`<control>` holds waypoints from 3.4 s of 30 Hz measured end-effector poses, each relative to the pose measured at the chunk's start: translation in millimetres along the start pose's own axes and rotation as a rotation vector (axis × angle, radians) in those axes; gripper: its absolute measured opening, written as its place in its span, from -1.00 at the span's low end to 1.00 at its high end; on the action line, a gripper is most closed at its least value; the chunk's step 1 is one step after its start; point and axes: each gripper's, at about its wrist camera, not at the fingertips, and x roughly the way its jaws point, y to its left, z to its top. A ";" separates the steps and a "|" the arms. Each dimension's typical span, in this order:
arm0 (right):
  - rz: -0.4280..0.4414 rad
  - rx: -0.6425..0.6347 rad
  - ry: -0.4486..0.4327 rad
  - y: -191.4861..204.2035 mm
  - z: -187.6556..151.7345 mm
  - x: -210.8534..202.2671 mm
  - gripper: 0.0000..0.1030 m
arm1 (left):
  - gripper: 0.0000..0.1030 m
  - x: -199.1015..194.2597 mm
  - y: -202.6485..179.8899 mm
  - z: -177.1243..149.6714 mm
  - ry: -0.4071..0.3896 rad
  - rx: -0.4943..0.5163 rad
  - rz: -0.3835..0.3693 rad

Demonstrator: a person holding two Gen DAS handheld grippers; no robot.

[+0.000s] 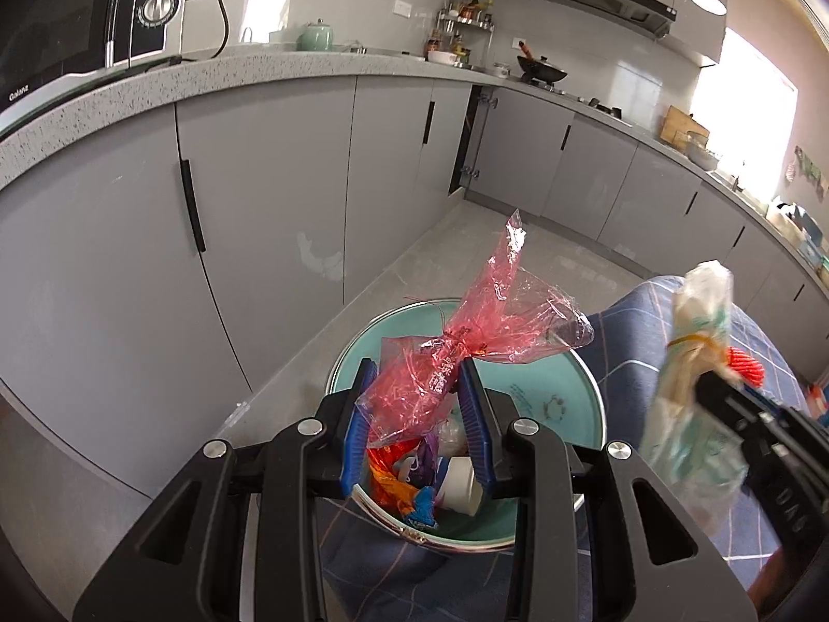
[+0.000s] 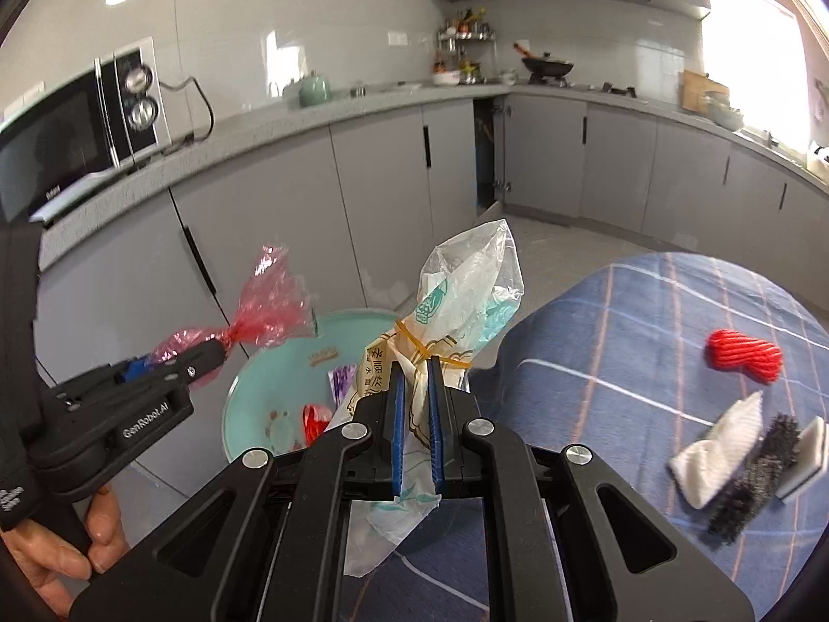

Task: Collect trash
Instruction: 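Carry the pink bag and clear bag with both tools over the teal bin, then open both tools to drop the pink bag and clear bag into the bin, then move both open tools back to the remaining items on the table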

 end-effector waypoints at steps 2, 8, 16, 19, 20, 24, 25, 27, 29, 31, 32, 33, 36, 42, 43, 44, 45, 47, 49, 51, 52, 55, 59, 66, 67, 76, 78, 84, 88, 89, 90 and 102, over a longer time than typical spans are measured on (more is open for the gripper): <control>0.007 0.013 0.025 0.0 -1.8 11.5 -0.82 | -0.36 5.7 0.2 -0.1 0.013 -0.001 0.003; 0.017 0.005 0.061 5.7 -5.8 30.9 -0.82 | -0.36 27.8 0.2 -3.5 0.057 -0.009 0.013; 0.029 0.002 0.089 6.4 -5.9 47.7 -0.82 | -0.36 47.1 -2.7 2.7 0.081 -0.004 0.014; 0.037 0.000 0.097 7.8 -5.5 52.7 -0.82 | -0.36 52.2 -2.3 3.1 0.087 -0.005 0.017; 0.039 -0.002 0.100 8.3 -5.6 54.1 -0.82 | -0.36 54.0 -2.2 2.4 0.092 -0.006 0.018; 0.041 0.001 0.117 6.7 -8.8 59.1 -0.82 | -0.36 60.5 -1.5 -1.0 0.108 -0.009 0.019; 0.041 0.002 0.119 6.0 -9.1 59.7 -0.82 | -0.36 62.3 -1.9 -1.4 0.110 -0.009 0.021; 0.042 0.001 0.123 6.5 -8.7 61.7 -0.82 | -0.36 66.0 -2.9 -2.6 0.119 -0.009 0.019; 0.047 0.001 0.132 6.6 -9.3 64.3 -0.82 | -0.36 69.8 -3.8 -2.6 0.126 -0.006 0.016; 0.049 -0.003 0.141 7.7 -10.1 67.4 -0.82 | -0.36 73.1 -4.0 -3.5 0.132 -0.006 0.016; 0.049 -0.005 0.144 8.1 -10.9 68.5 -0.82 | -0.36 74.9 -3.2 -4.2 0.137 -0.009 0.019; 0.049 -0.006 0.148 8.2 -11.4 69.9 -0.82 | -0.36 75.7 -2.0 -7.2 0.141 -0.012 0.023; 0.053 0.001 0.156 6.7 -11.0 73.2 -0.82 | -0.36 80.6 1.5 -8.2 0.151 -0.017 0.035; 0.050 -0.015 0.177 10.2 -11.1 82.3 -0.82 | -0.36 89.9 1.5 -12.8 0.179 -0.015 0.041; 0.051 -0.018 0.181 10.6 -11.1 83.7 -0.82 | -0.36 91.1 2.2 -12.9 0.182 -0.017 0.042; 0.052 -0.023 0.188 11.4 -11.4 86.0 -0.82 | -0.36 92.9 2.9 -12.5 0.185 -0.019 0.043; 0.053 -0.026 0.193 12.4 -11.4 87.8 -0.82 | -0.36 94.5 3.5 -13.0 0.189 -0.020 0.044; 0.060 -0.032 0.205 13.4 -11.4 91.3 -0.82 | -0.36 98.6 2.8 -12.5 0.199 -0.016 0.045; 0.072 -0.033 0.222 13.8 -11.5 95.9 -0.82 | -0.36 103.3 0.2 -12.1 0.208 -0.006 0.049; 0.092 -0.028 0.242 13.6 -11.2 100.8 -0.82 | -0.36 106.7 -1.2 -13.6 0.214 -0.004 0.054; 0.099 -0.026 0.248 13.3 -11.4 102.2 -0.81 | -0.36 108.2 -0.8 -13.6 0.217 -0.005 0.057; 0.107 -0.018 0.264 11.6 -12.6 106.2 -0.79 | -0.36 112.0 -0.1 -14.3 0.224 -0.007 0.068; 0.131 -0.018 0.278 12.2 -13.4 111.8 -0.77 | -0.35 115.1 0.5 -16.5 0.233 -0.009 0.076; 0.139 0.018 0.236 3.9 -11.5 99.0 -0.36 | -0.27 111.4 1.3 -20.1 0.228 -0.006 0.081; 0.135 0.022 0.225 2.2 -11.0 95.0 -0.36 | -0.24 110.6 1.9 -20.4 0.226 -0.009 0.083; 0.029 0.087 0.092 -12.9 -9.9 46.5 -0.36 | 0.26 87.6 -4.7 -20.0 0.167 0.012 0.116; 0.001 0.087 0.055 -15.0 -12.5 35.0 -0.36 | 0.50 76.1 -8.3 -17.7 0.130 0.016 0.117; -0.028 0.131 0.014 -27.2 -17.2 11.9 0.10 | 0.75 52.9 -19.3 -13.8 0.070 0.054 0.141; -0.042 0.161 -0.001 -35.0 -19.6 -2.2 0.11 | 0.78 41.7 -23.0 -14.2 0.058 0.049 0.151; -0.045 0.166 -0.005 -35.4 -20.2 -4.4 0.11 | 0.79 40.1 -23.8 -14.5 0.056 0.049 0.153; -0.052 0.171 -0.009 -37.6 -21.4 -8.7 0.11 | 0.79 37.7 -26.0 -14.0 0.053 0.054 0.153; -0.130 0.231 -0.078 -67.7 -37.8 -59.6 0.11 | 0.79 7.3 -58.6 -18.6 0.010 0.124 0.132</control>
